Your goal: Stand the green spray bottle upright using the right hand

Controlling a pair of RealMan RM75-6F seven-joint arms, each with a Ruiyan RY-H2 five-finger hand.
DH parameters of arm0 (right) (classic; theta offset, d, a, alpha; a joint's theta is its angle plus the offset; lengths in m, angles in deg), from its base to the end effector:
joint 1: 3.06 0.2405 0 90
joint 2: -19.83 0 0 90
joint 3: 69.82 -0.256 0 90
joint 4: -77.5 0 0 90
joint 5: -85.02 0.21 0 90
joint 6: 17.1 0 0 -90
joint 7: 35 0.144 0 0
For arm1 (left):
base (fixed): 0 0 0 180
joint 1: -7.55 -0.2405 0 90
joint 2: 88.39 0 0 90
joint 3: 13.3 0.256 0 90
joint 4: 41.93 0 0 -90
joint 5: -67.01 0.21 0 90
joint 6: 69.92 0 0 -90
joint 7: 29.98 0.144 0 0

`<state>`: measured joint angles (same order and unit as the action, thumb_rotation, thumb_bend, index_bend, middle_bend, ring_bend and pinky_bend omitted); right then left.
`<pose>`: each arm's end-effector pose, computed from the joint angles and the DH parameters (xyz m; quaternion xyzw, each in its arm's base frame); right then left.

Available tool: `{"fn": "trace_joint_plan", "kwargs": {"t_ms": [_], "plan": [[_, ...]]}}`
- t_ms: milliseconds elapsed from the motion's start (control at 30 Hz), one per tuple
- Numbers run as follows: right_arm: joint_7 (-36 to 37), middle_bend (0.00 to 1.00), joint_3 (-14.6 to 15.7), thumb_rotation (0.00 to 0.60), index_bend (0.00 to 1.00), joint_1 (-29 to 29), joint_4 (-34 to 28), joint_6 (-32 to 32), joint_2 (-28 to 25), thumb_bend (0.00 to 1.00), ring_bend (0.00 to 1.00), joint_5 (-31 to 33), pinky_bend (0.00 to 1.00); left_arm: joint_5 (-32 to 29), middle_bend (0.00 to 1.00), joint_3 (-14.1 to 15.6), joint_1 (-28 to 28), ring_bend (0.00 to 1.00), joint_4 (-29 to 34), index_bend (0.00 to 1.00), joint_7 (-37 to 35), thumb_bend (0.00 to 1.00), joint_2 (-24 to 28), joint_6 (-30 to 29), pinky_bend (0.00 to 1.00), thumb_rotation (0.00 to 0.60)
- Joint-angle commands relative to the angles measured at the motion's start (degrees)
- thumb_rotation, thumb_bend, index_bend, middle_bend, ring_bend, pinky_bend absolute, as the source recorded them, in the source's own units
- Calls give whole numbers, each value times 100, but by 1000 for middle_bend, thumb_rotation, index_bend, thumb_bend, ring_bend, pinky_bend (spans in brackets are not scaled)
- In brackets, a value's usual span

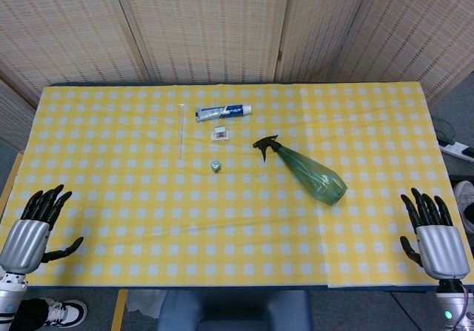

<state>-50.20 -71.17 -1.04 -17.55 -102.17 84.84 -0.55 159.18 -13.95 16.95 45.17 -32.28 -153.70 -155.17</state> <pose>-0.3114 -0.1593 0.1465 0.6279 -0.3499 0.3035 0.6255 -0.3016 0.1978 0.1497 -0.6513 -0.3407 -0.4080 0.5415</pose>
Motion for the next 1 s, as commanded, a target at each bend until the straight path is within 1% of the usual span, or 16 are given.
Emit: {"fn": "trace_joint_plan", "kwargs": {"t_ms": [33, 233, 333, 400, 467, 567, 667, 767, 900, 967, 1000], "plan": [[-21, 0, -1, 600, 0, 7, -13, 27, 3, 387, 0, 20, 0, -12, 0, -2, 2, 78, -5, 0, -8, 303, 1, 11, 0, 416], [66, 0, -20, 600, 0, -8, -21, -7, 8, 387, 0, 21, 0, -34, 0, -18, 35, 78, 6, 0, -2, 302, 17, 62, 0, 417], [437, 0, -46, 600, 0, 37, -11, 24, 52, 387, 0, -41, 0, -16, 0, -25, 51, 78, 7, 0, -107, 303, 43, 59, 0, 417], [579, 0, -51, 600, 0, 119, -60, 180, 34, 387, 0, -33, 0, -50, 0, -26, 49, 78, -23, 0, -155, 303, 59, 79, 0, 418], [807, 0, -30, 600, 0, 300, -312, 561, -165, 387, 0, -19, 0, -77, 0, -33, 36, 78, -13, 0, -198, 303, 83, 69, 0, 417], [754, 0, -112, 600, 0, 540, -604, 869, -343, 387, 0, -10, 0, -27, 0, -21, 18, 78, -3, 0, -266, 305, 104, 9, 0, 415], [629, 0, -250, 600, 0, 935, -1081, 1514, -555, 387, 0, 278, 0, 40, 0, -2, 22, 78, -2, 0, -250, 306, 106, -15, 0, 414], [795, 0, -390, 600, 0, 1382, -1420, 2282, -680, 387, 0, 642, 0, 26, 0, 4, 23, 78, 0, 0, -207, 306, 98, 6, 0, 418], [1252, 0, -504, 600, 0, 1890, -1621, 3189, -717, 387, 0, 1012, 0, 8, 0, -9, 4, 78, 7, 0, -273, 305, 107, -33, 0, 415], [1473, 0, -485, 600, 0, 2048, -1652, 3494, -699, 387, 0, 996, 0, 7, 0, -13, -8, 78, -1, 0, -311, 305, 119, -61, 0, 417], [1547, 0, -430, 600, 0, 2131, -1638, 3675, -691, 387, 0, 946, 0, 5, 0, -18, -12, 78, -11, 0, -308, 305, 122, -72, 0, 416]]}}
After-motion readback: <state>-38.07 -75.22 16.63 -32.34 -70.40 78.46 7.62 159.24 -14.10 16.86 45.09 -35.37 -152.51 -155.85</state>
